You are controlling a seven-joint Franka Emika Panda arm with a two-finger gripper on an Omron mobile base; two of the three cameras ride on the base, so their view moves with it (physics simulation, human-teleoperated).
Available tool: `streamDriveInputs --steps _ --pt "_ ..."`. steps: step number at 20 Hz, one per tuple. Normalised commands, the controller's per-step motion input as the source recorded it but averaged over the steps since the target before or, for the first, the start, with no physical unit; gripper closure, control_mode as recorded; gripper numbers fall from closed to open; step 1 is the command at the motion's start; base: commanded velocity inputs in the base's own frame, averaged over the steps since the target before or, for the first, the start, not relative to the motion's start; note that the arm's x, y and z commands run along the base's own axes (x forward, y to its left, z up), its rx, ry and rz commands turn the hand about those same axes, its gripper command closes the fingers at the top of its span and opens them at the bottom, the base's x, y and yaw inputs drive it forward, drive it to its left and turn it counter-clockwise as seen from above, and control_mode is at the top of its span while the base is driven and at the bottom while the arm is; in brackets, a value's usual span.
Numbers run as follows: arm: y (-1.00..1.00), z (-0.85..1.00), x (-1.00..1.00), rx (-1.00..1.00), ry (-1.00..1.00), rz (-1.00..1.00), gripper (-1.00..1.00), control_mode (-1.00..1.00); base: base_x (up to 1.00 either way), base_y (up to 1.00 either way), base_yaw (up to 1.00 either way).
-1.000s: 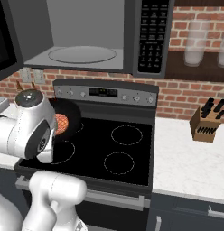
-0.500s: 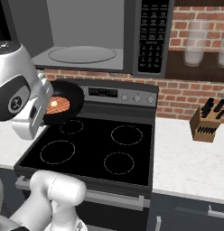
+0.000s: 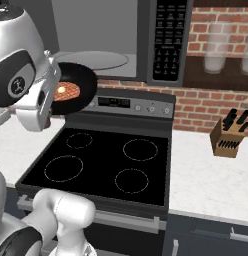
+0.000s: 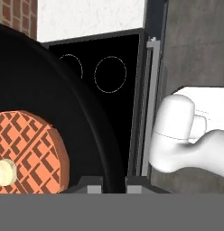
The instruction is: Open the microwave, place the bowl with waffle inside the microwave, then close the microwave door and turn it on.
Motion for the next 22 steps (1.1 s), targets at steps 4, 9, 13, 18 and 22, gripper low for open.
streamDriveInputs --steps 4,9,13,18,22 --pt "-0.01 0.57 0.00 0.00 -0.16 0.03 1.00 -1.00 0.00 0.00 0.00" --pt "-0.01 0.26 0.05 0.01 -0.16 0.07 1.00 -1.00 0.00 0.00 0.00" --pt "0.00 0.11 0.09 0.00 -0.34 0.07 1.00 -1.00 0.00 0.00 0.00" --pt "0.00 0.00 0.12 0.00 -0.42 0.02 1.00 -1.00 0.00 0.00 0.00" --pt "0.00 0.00 0.37 0.00 -0.26 0.01 1.00 -1.00 0.00 0.00 0.00"
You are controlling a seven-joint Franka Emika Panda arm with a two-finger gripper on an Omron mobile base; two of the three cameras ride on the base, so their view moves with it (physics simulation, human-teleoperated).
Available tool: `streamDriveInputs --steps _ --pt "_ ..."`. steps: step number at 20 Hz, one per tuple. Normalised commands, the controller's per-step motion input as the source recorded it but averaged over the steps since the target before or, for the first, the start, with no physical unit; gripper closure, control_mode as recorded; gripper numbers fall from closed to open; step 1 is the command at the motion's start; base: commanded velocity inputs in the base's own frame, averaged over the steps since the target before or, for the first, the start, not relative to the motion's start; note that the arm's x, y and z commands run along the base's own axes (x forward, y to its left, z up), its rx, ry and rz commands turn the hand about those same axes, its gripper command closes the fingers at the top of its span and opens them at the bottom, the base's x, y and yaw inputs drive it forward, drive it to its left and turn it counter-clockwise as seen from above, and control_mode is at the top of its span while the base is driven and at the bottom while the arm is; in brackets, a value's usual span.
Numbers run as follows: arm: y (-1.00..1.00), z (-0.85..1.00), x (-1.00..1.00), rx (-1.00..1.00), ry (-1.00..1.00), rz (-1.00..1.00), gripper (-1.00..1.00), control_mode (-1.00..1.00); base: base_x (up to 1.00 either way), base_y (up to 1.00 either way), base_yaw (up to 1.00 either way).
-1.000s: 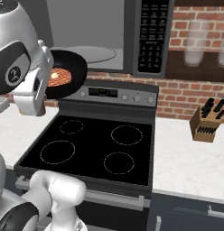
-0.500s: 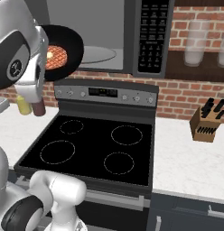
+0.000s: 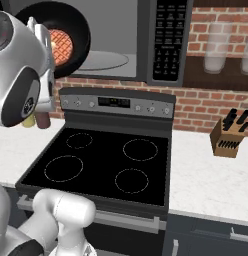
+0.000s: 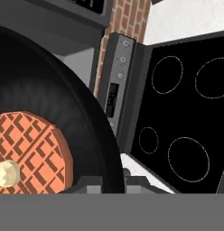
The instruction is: Open the microwave, place the bowl with waffle inside the microwave, then close the microwave door and turn it on.
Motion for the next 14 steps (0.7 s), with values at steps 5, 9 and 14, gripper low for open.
streamDriveInputs --steps 5,9,14 --pt "0.00 0.00 0.70 0.04 0.00 0.05 1.00 -1.00 0.00 0.00 0.00" --pt "0.00 0.00 0.84 0.07 0.22 0.06 1.00 -1.00 0.00 0.00 0.00" --pt "0.00 0.00 0.95 0.04 0.25 0.05 1.00 -1.00 0.00 0.00 0.00"
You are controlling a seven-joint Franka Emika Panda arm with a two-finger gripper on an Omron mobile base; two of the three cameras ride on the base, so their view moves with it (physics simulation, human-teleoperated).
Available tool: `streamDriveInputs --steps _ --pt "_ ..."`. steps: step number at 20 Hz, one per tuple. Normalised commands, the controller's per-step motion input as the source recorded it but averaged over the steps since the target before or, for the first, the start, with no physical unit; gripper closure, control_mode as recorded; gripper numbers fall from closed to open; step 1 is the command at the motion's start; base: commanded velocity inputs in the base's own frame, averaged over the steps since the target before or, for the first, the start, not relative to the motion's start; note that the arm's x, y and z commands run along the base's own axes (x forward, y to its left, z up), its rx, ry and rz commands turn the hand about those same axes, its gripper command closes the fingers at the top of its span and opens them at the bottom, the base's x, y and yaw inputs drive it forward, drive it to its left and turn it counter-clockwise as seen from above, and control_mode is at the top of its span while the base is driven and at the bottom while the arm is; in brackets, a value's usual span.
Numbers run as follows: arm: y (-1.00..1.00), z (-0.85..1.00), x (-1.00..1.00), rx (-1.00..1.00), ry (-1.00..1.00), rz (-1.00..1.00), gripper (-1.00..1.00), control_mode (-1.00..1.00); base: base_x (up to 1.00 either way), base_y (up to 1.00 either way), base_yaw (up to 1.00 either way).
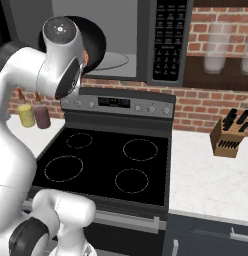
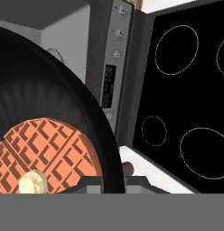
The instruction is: Open the microwave, place the bowl with waffle inside the microwave, then close the microwave door and turn it on.
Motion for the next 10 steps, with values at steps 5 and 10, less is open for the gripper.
streamDriveInputs --steps 5,10 --pt "0.00 -0.03 0.88 0.01 0.18 0.05 1.00 -1.00 0.00 0.00 0.00" --pt "0.11 -0.25 0.57 -0.01 0.00 0.02 1.00 -1.00 0.00 0.00 0.00"
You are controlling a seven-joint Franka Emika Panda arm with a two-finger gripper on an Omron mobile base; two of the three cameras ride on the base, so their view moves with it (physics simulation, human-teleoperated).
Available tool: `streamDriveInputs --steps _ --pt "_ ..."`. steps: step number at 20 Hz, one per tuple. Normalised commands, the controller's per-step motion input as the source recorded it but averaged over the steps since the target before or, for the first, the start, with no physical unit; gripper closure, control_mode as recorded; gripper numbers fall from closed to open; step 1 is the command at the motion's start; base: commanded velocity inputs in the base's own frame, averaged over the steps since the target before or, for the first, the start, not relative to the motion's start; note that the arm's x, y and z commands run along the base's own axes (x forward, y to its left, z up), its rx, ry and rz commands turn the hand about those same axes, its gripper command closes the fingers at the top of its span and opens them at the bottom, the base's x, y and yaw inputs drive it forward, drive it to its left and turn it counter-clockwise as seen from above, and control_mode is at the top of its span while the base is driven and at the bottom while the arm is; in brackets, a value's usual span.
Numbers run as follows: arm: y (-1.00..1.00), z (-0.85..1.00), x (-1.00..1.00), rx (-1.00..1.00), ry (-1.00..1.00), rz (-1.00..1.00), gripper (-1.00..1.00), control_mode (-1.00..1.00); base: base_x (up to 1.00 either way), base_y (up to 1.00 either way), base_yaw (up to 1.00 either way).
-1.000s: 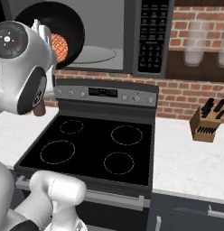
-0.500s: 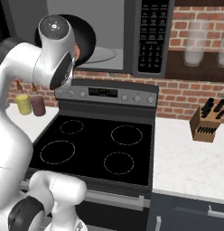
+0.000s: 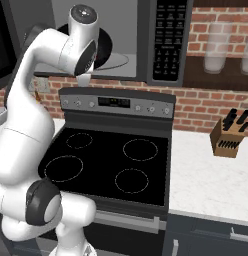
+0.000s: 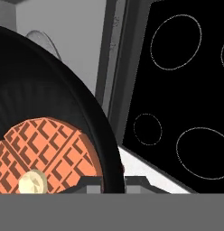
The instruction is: Open the microwave, place the bowl with waffle inside the microwave, then close the microwave door and turn it on.
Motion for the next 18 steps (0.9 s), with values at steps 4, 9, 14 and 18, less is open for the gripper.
streamDriveInputs --steps 4,9,14,18 --pt "0.22 -0.43 0.24 -0.03 0.00 0.00 1.00 -1.00 0.00 0.00 0.00" --pt "0.16 -0.26 0.20 -0.01 0.00 0.00 1.00 -1.00 0.00 0.00 0.00" --pt "0.00 0.00 0.37 0.00 0.00 0.00 1.00 -1.00 0.00 0.00 0.00" --pt "0.00 0.07 0.46 0.00 0.00 0.00 1.00 -1.00 0.00 0.00 0.00"
